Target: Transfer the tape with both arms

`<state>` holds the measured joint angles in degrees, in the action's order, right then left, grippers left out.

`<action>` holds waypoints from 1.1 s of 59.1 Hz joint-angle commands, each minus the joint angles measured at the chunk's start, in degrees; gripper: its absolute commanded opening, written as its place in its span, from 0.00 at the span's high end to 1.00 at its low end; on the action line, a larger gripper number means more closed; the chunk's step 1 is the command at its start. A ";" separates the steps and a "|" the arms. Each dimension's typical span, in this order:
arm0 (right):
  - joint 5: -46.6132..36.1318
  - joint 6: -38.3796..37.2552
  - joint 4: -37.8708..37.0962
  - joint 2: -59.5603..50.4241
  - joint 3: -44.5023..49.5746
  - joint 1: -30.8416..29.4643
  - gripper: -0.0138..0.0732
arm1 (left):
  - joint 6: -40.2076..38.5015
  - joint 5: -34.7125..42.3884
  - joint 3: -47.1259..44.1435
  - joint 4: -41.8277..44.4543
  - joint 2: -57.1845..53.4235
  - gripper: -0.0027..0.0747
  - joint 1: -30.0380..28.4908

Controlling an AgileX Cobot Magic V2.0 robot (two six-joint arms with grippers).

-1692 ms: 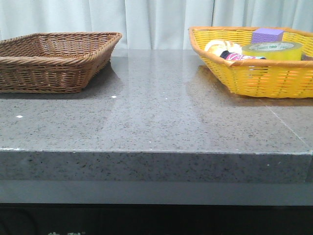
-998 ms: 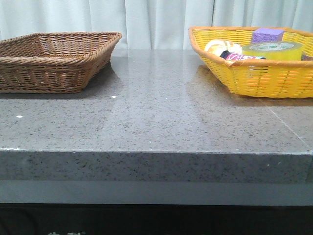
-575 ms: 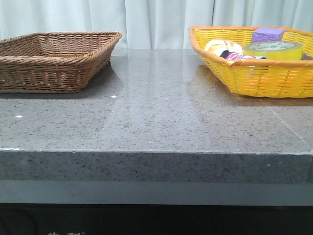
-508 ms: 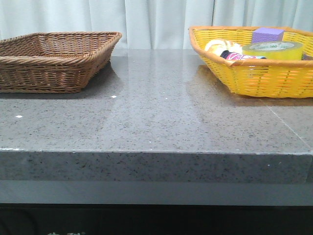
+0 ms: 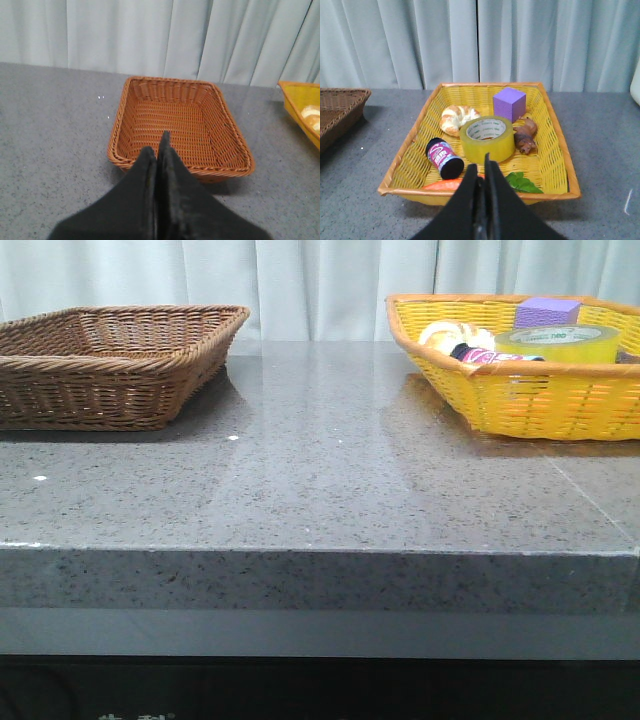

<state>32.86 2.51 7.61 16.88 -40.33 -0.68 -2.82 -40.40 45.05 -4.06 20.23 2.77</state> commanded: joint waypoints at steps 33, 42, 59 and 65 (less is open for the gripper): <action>0.69 0.53 -0.59 22.29 -5.04 -0.19 0.92 | -0.09 1.76 3.11 -0.06 19.13 0.99 -0.11; 0.93 0.53 -0.91 25.46 -5.04 -0.19 0.71 | 2.29 1.76 3.11 1.42 20.43 0.80 -0.11; 0.23 0.47 -0.91 29.65 -6.09 -0.33 0.28 | 2.29 4.58 3.11 1.05 20.57 0.29 1.11; 1.67 -0.26 -0.85 33.07 -10.37 -0.51 0.28 | 2.30 5.02 3.63 0.84 20.57 0.29 5.96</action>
<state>37.66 2.51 7.15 48.14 -46.20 -0.81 -0.47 -40.21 46.51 -2.63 40.60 5.68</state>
